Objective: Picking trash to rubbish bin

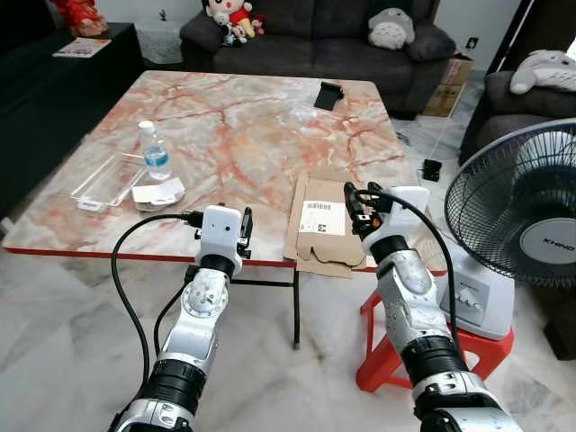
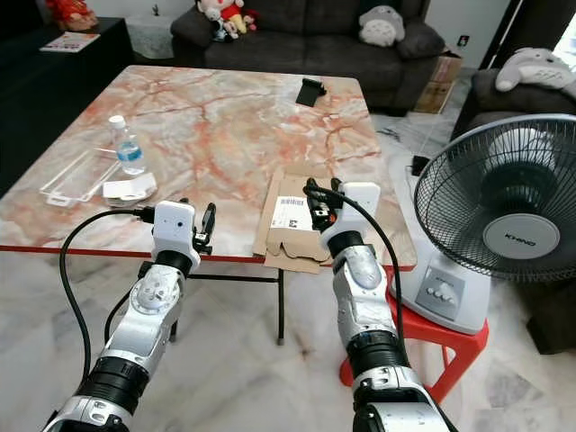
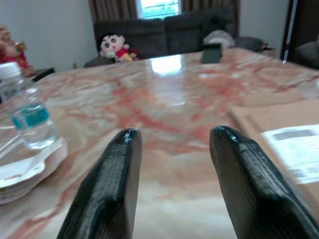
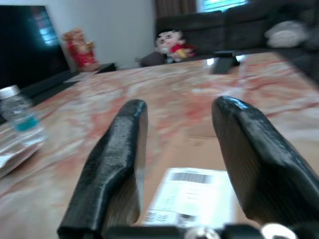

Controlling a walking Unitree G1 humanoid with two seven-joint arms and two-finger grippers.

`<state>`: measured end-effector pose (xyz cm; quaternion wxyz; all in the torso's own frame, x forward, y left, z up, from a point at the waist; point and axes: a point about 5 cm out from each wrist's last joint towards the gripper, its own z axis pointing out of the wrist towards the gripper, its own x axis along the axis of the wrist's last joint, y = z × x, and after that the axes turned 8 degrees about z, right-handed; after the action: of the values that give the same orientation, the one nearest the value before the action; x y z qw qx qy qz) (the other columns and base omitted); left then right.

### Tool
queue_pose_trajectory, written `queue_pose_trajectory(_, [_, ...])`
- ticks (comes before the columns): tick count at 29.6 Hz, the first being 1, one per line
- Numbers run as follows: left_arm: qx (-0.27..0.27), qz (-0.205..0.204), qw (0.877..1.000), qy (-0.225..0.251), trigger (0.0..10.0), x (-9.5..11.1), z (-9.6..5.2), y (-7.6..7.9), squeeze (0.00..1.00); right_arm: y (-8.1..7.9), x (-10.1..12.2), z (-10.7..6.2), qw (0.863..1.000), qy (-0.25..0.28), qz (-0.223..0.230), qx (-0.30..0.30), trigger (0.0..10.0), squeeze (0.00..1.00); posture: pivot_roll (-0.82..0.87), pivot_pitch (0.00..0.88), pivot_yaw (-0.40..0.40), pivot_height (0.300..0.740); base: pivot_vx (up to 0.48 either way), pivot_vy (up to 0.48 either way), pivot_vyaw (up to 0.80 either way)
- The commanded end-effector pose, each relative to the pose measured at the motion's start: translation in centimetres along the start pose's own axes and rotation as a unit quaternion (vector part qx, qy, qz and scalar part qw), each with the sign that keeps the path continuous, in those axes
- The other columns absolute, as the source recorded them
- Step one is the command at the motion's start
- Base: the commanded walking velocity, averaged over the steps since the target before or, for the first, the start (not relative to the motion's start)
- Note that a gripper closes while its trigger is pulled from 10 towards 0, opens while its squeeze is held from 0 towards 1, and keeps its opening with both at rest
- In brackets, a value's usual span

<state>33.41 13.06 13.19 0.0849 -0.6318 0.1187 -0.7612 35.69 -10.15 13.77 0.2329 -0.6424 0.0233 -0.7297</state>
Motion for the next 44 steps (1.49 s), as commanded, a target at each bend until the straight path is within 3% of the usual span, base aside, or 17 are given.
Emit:
queue_pose_trajectory(1, [-0.009, -0.001, 1.0, 0.002, 10.0, 0.3, 0.2, 0.4, 0.0, 0.5, 0.5, 0.0, 1.0, 0.007, -0.007, -0.005, 10.0, 0.0, 0.0, 0.046, -0.056, 0.74, 0.337, 0.0, 0.0])
queue_pose_trajectory(36, [-0.018, -0.003, 1.0, 0.0, 10.0, 0.4, -0.2, 0.8, 0.0, -0.2, 0.0, -0.1, 1.0, -0.006, -0.002, 0.008, 10.0, 0.0, 0.01, 0.052, -0.055, 0.74, 0.341, 0.0, 0.0])
queue_pose_trajectory(44, [-0.037, -0.005, 0.999, -0.006, 10.0, 0.1, -1.1, 1.3, 0.0, -0.5, -0.5, -0.6, 1.0, -0.011, 0.01, 0.009, 10.0, 0.0, 0.01, 0.078, -0.045, 0.74, 0.204, 0.0, 0.0])
